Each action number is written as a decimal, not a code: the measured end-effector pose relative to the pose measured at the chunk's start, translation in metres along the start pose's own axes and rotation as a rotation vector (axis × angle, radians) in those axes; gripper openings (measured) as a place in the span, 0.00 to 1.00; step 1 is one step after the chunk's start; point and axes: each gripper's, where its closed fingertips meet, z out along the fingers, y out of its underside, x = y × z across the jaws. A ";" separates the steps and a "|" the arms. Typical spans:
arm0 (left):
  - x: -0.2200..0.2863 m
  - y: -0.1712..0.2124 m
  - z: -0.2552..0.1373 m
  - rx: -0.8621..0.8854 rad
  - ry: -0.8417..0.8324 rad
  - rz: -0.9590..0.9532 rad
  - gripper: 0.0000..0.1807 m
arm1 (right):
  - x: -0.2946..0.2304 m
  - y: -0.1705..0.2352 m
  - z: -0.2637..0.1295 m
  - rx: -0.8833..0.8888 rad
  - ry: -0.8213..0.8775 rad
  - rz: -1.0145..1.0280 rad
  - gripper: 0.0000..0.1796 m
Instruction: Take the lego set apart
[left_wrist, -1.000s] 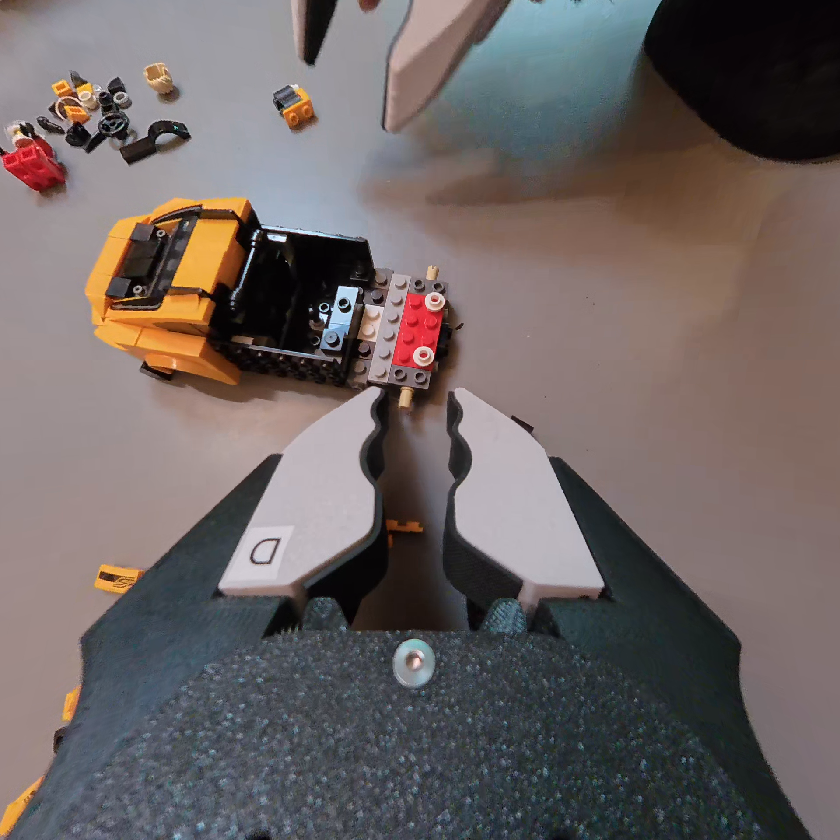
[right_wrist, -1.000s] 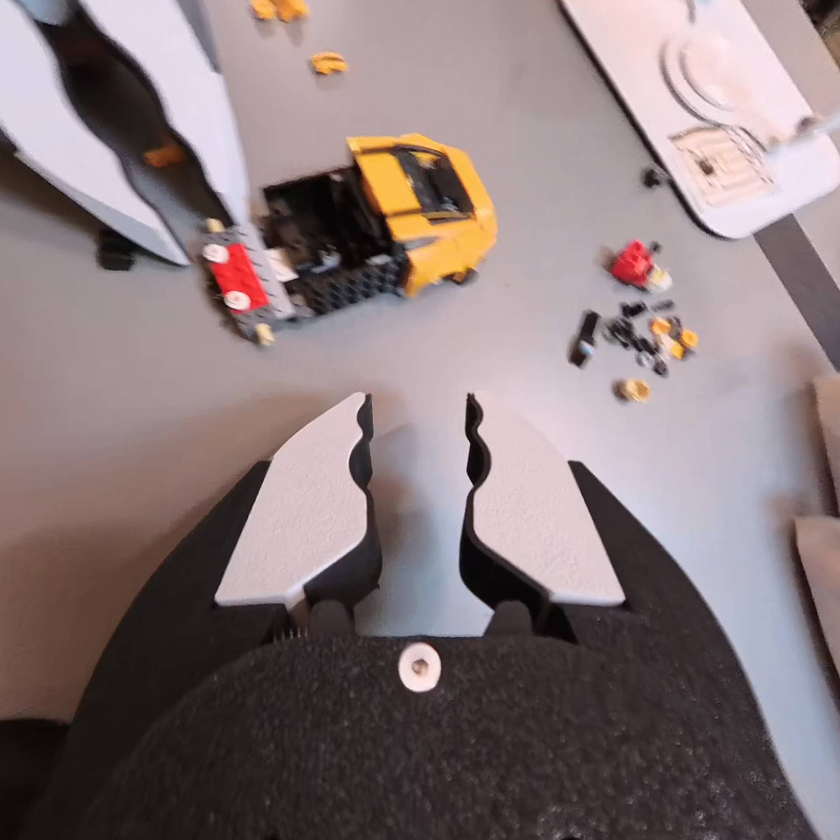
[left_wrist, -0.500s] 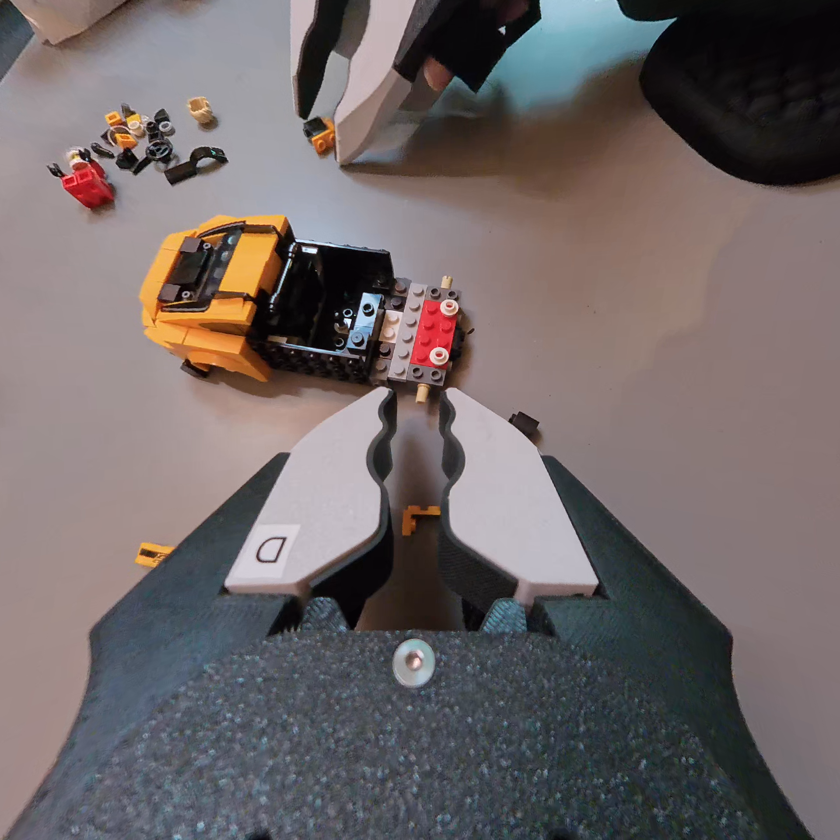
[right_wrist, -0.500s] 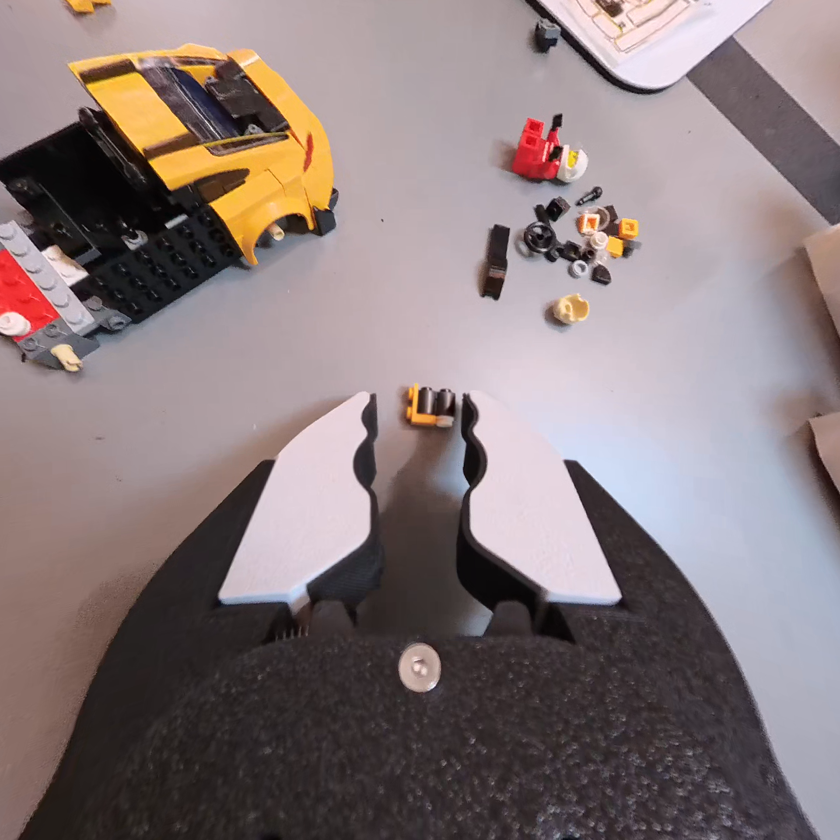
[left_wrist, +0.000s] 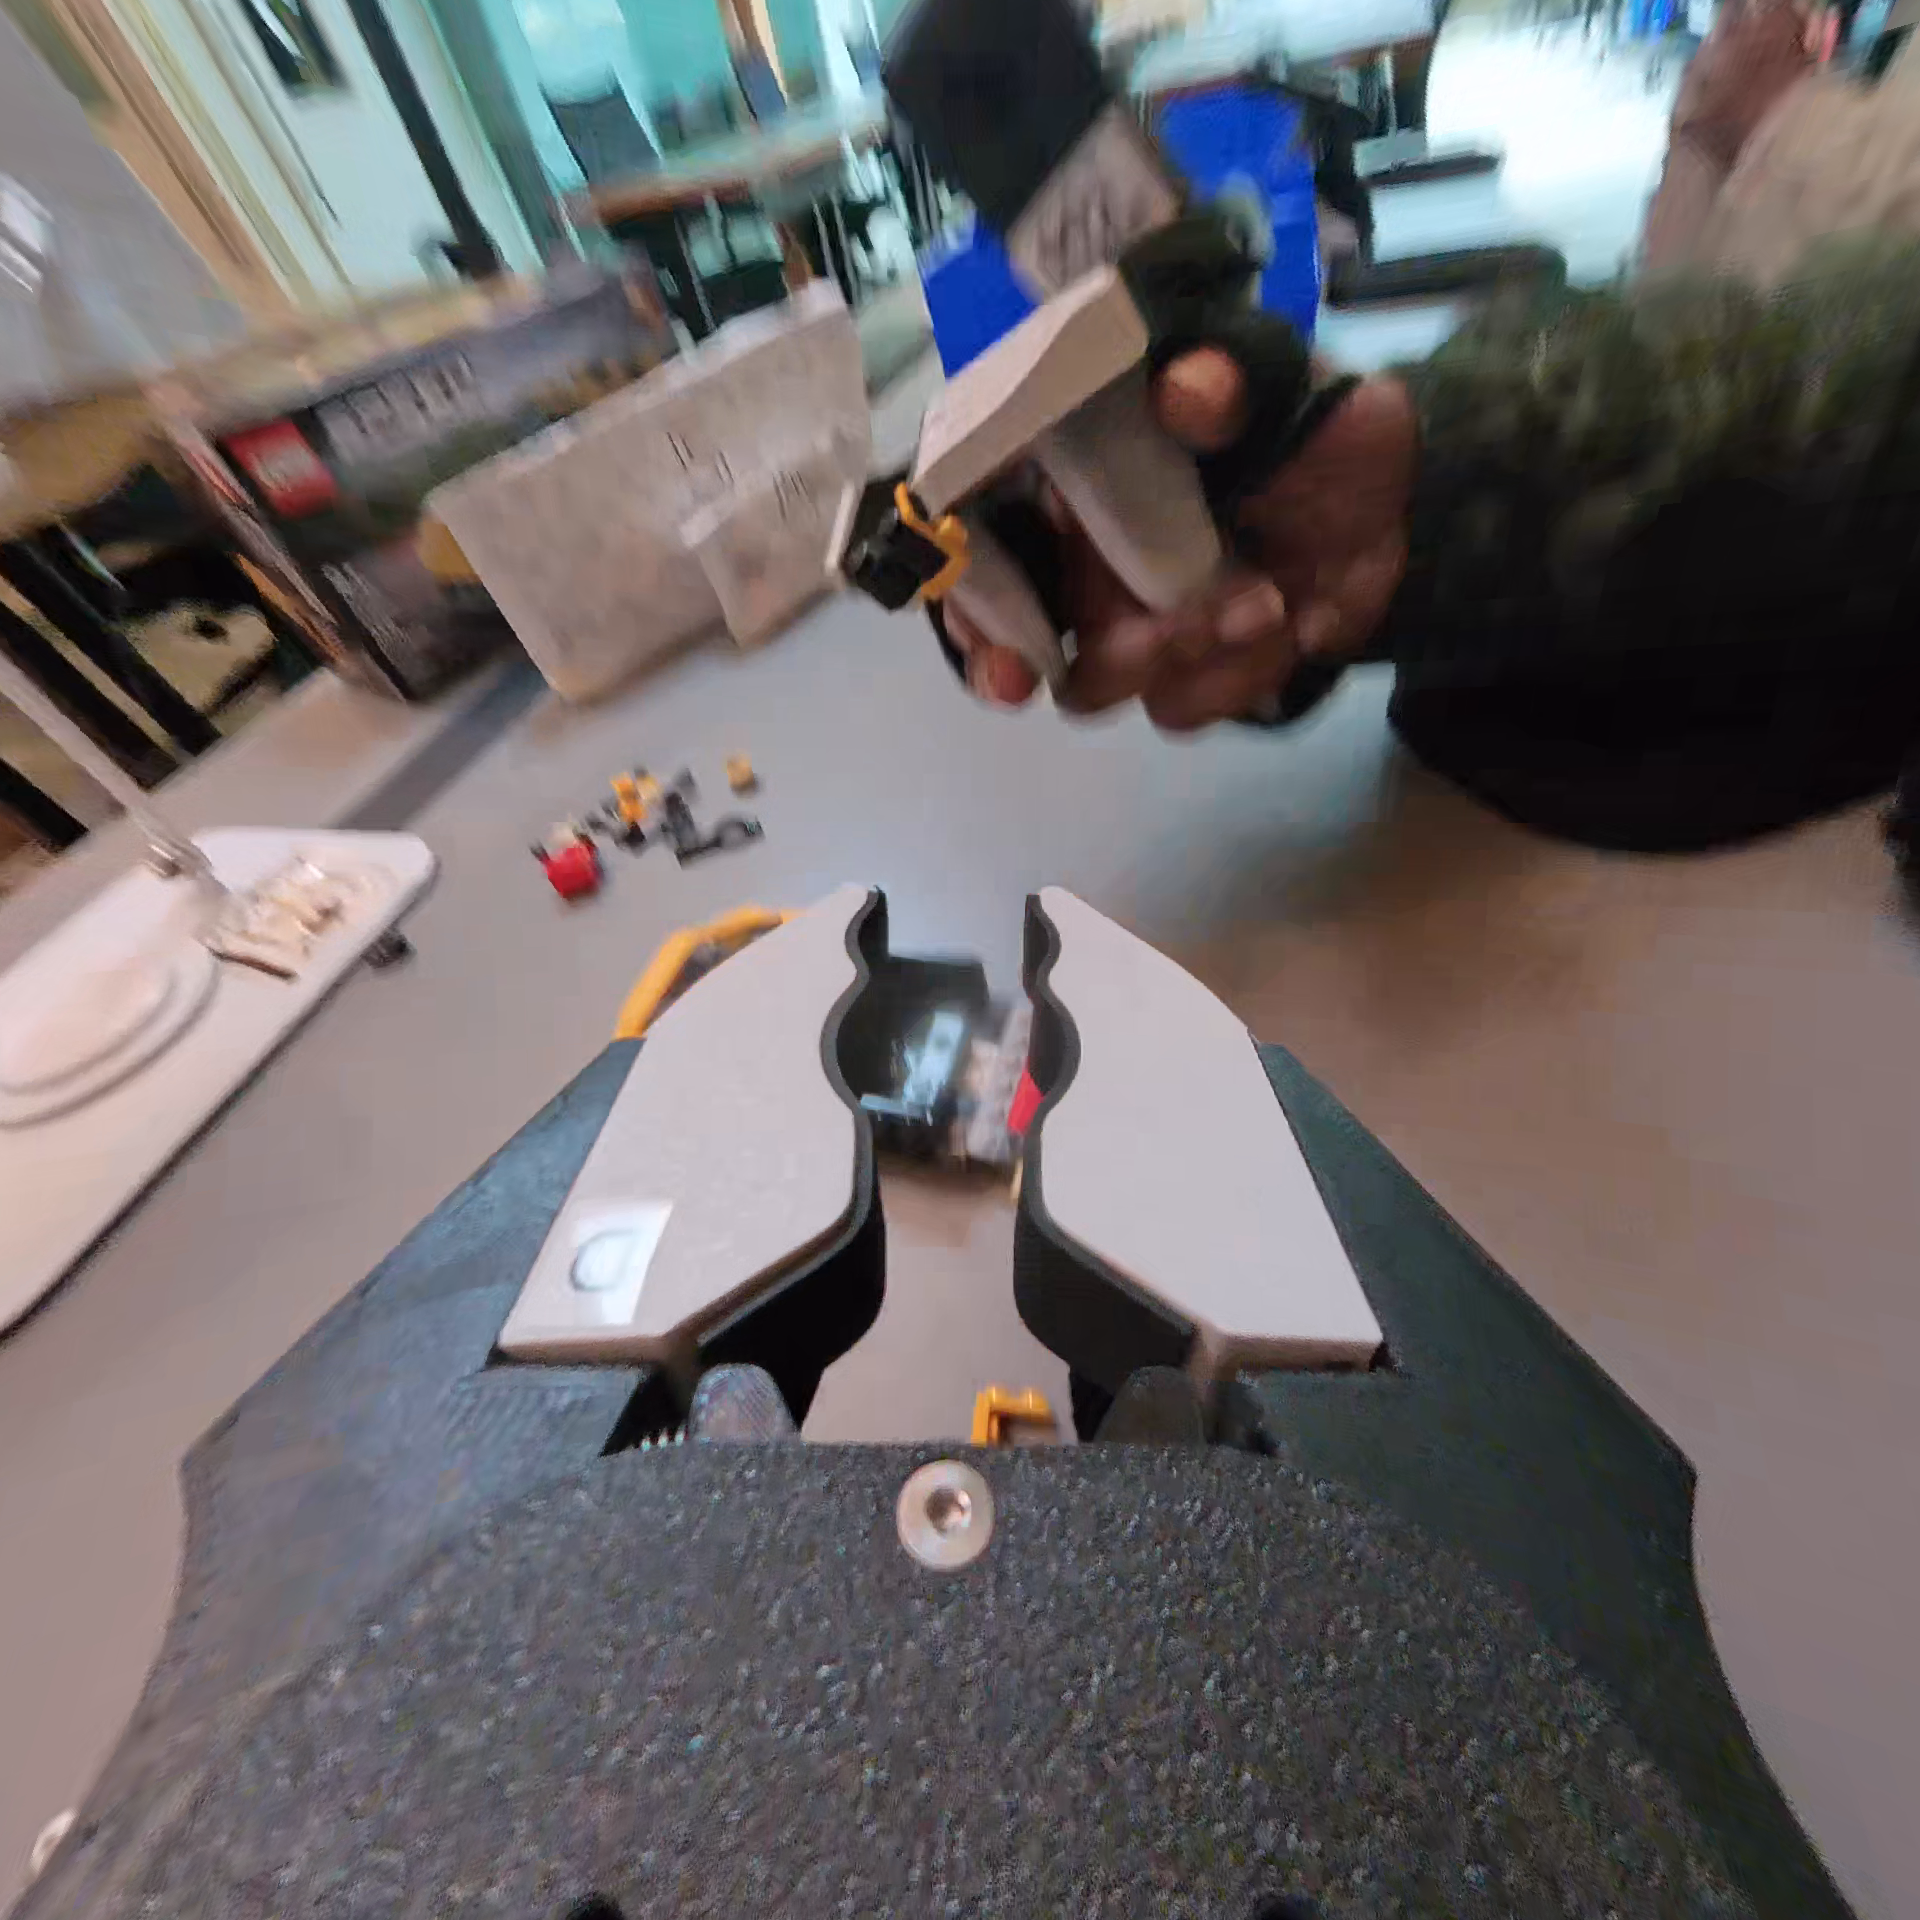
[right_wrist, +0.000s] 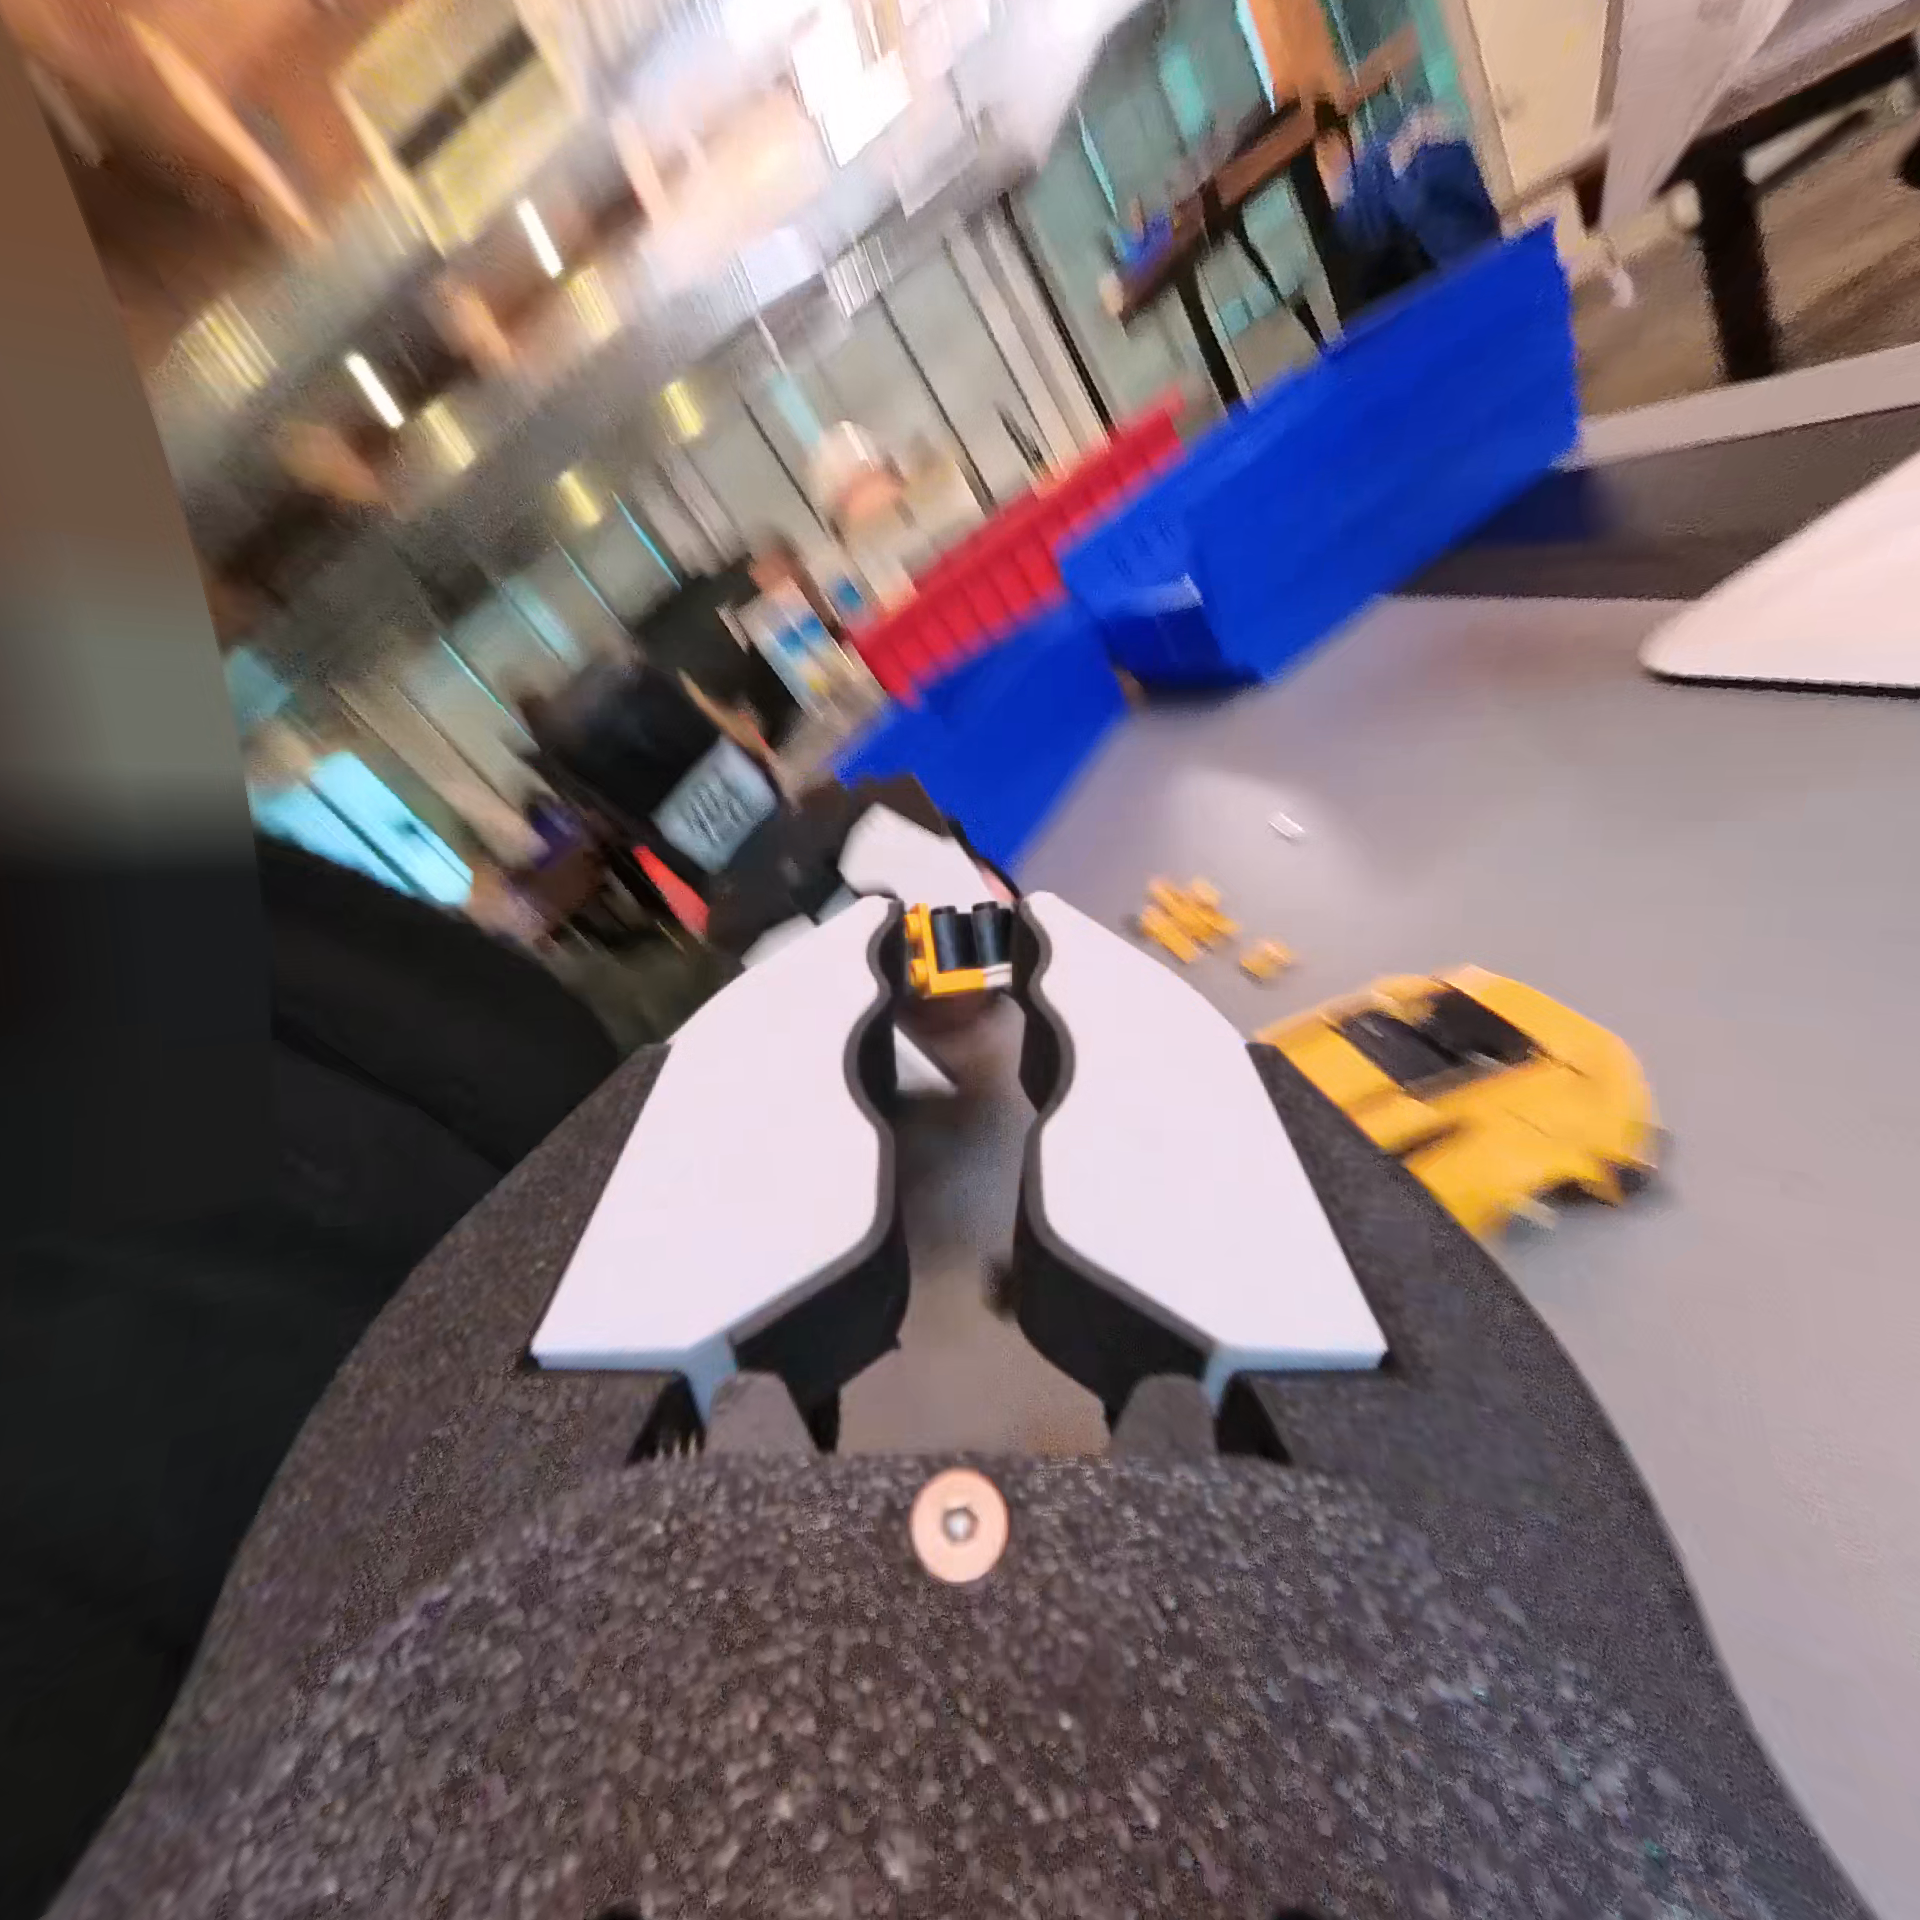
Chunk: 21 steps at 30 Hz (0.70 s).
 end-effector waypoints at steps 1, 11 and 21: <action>-0.002 -0.013 -0.003 0.059 -0.034 0.004 0.14 | -0.007 -0.009 0.006 0.098 -0.061 0.125 0.10; -0.012 -0.043 -0.020 0.123 -0.279 0.220 0.14 | -0.019 0.005 0.051 0.358 -0.242 0.675 0.10; -0.002 -0.040 -0.026 0.079 -0.202 0.301 0.10 | -0.034 0.018 0.053 0.150 -0.316 0.588 0.10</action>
